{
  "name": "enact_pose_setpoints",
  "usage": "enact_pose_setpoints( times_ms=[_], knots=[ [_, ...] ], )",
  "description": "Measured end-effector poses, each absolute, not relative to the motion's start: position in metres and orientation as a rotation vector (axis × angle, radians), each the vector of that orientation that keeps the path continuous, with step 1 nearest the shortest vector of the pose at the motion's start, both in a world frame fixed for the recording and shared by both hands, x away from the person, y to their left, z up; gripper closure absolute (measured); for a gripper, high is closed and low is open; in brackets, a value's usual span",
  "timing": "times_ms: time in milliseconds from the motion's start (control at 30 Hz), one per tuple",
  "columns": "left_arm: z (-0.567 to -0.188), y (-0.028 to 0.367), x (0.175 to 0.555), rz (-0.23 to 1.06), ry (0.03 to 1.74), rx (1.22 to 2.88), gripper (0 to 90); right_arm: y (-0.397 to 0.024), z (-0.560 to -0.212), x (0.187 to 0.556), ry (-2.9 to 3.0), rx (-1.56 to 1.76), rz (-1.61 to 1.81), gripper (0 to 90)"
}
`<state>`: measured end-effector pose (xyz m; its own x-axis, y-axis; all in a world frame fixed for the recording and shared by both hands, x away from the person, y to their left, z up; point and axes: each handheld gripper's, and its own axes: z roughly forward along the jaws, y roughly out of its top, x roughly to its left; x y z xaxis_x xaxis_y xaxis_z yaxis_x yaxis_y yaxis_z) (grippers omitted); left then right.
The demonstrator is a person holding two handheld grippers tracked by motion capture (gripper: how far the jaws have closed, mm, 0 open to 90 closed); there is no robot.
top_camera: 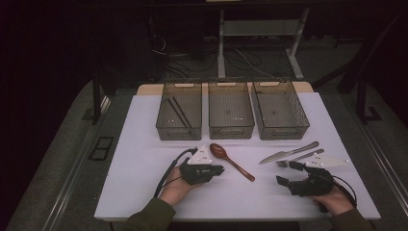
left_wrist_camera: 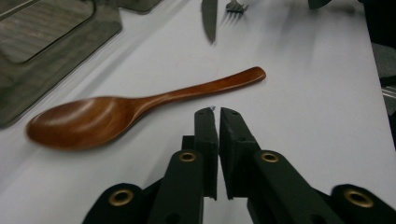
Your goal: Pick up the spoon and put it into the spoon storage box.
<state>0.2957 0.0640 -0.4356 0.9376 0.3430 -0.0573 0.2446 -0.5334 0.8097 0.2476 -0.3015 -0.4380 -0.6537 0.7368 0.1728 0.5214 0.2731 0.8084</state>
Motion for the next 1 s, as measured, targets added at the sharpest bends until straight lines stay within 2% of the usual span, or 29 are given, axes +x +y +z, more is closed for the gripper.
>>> enact_pose_setpoints(
  times_ms=[100, 500, 1000],
  knots=[
    [-0.438, 0.054, 0.298, 0.111, 0.395, 2.161, 88.8, -0.302, -0.438, 0.248, 2.309, 1.166, 1.320, 20.2],
    [-0.454, 0.012, 0.304, 0.054, 0.324, 2.220, 88.9, -0.303, -0.438, 0.249, 2.303, 1.168, 1.320, 20.2],
    [-0.457, -0.019, 0.314, 0.104, 0.251, 2.269, 89.0, -0.304, -0.437, 0.248, 2.300, 1.169, 1.321, 20.1]
  ],
)
